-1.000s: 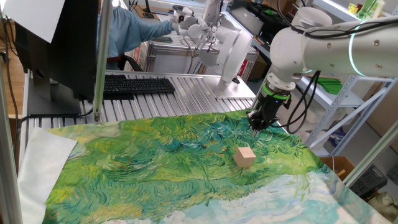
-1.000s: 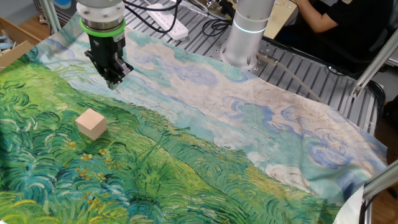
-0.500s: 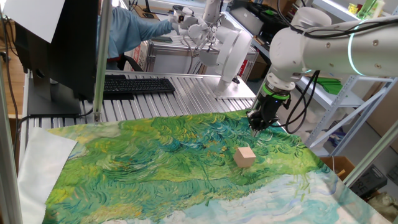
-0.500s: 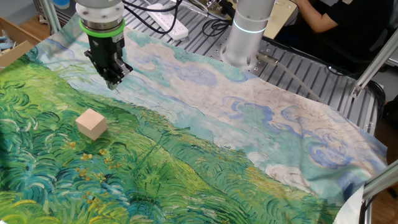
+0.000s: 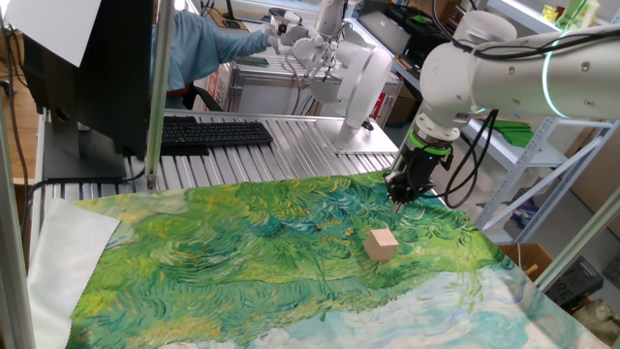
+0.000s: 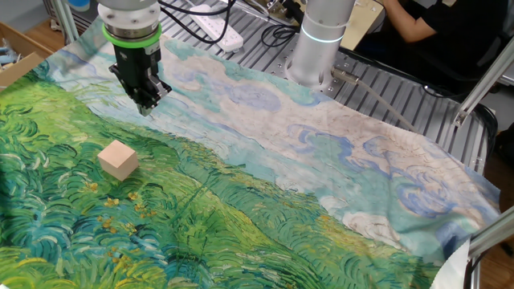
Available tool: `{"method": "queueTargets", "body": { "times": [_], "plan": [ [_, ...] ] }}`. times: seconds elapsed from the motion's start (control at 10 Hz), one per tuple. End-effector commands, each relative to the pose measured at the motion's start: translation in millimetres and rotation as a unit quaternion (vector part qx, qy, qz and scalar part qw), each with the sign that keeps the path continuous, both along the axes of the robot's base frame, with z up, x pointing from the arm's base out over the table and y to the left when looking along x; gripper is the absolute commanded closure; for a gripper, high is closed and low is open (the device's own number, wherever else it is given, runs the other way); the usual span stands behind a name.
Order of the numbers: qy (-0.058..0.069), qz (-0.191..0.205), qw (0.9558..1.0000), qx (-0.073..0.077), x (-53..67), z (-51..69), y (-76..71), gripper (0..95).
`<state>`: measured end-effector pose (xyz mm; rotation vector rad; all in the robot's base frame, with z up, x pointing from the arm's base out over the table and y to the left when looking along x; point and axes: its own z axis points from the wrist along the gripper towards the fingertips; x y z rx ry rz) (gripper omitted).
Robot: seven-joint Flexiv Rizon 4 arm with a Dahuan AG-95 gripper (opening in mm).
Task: Pick up the small block on the left and move it to the right
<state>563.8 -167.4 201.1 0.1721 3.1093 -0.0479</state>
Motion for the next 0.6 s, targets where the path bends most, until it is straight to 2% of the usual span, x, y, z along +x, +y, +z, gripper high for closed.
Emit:
{"method": "queueTargets", "body": {
  "times": [0.1, 0.6],
  "plan": [
    [0.0, -0.001, 1.0, -0.001, -0.2, -0.2, 0.0, 95.0],
    [-0.002, -0.025, 0.9997, -0.001, -0.2, -0.2, 0.0, 95.0]
  ]
}}
